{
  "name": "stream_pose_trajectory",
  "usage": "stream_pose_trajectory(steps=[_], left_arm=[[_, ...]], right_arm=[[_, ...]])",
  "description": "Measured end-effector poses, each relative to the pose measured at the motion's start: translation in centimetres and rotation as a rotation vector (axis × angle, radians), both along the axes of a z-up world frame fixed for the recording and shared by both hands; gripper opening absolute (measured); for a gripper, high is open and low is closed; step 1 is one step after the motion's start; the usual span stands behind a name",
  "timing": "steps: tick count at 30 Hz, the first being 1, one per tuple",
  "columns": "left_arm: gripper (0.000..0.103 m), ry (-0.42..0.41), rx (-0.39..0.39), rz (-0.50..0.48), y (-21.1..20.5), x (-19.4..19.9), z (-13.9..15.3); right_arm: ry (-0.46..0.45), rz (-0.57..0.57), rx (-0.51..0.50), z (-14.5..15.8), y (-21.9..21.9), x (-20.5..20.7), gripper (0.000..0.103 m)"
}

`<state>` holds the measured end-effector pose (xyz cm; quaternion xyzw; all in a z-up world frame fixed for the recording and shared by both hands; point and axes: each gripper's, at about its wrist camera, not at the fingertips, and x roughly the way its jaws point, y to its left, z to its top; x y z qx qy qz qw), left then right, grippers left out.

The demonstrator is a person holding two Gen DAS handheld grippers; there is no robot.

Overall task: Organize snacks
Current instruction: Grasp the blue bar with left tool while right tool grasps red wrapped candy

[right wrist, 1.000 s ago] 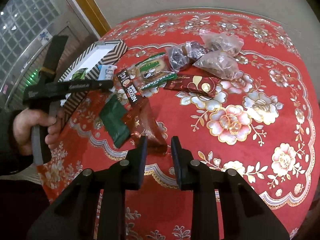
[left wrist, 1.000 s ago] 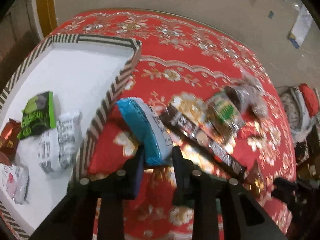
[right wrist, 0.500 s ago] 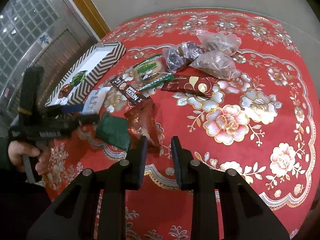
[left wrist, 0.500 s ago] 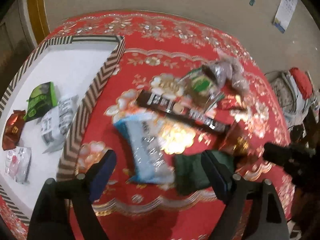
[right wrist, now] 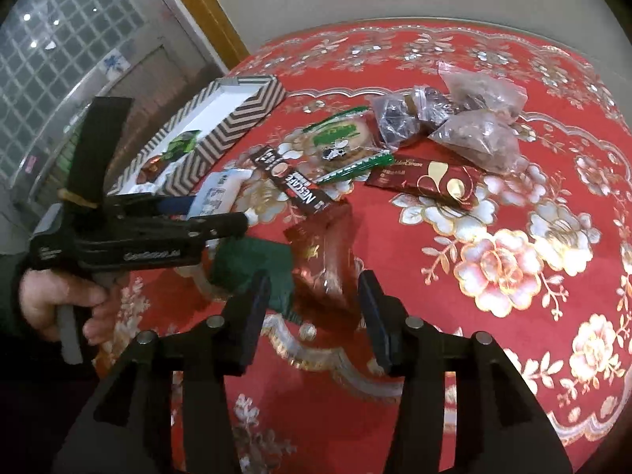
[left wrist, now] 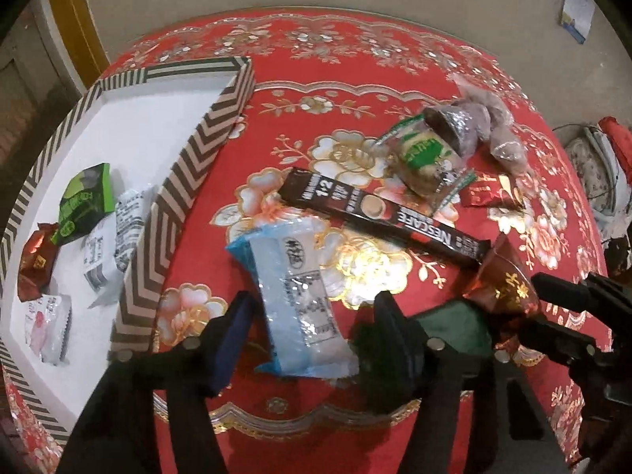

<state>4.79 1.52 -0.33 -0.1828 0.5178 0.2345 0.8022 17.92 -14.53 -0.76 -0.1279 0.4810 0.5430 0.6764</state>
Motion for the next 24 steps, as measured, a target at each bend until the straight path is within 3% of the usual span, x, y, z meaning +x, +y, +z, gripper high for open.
stream_pose_trajectory(steps=[4,10,20,24], left_arm=[[0.055,-0.009,0.004,0.015,0.4,-0.2,0.0],[0.032,-0.041,-0.004,0.048,1.3,-1.1,0.0],[0.030,-0.084,-0.032,0.050,1.5,-2.0,-0.1],[0.030,-0.088,-0.040,0.053,1.4,-2.1,-0.1]], right_arm=[[-0.007,-0.003,-0.010,-0.4,1.1,0.0,0.046],[-0.040,0.000,-0.030,-1.5,1.9,-0.3,0.046],[-0.142,0.006,-0.049,-1.3,2.0,-1.6,0.047],[-0.125,-0.026,-0.015,-1.3,1.4,-1.5,0.047]])
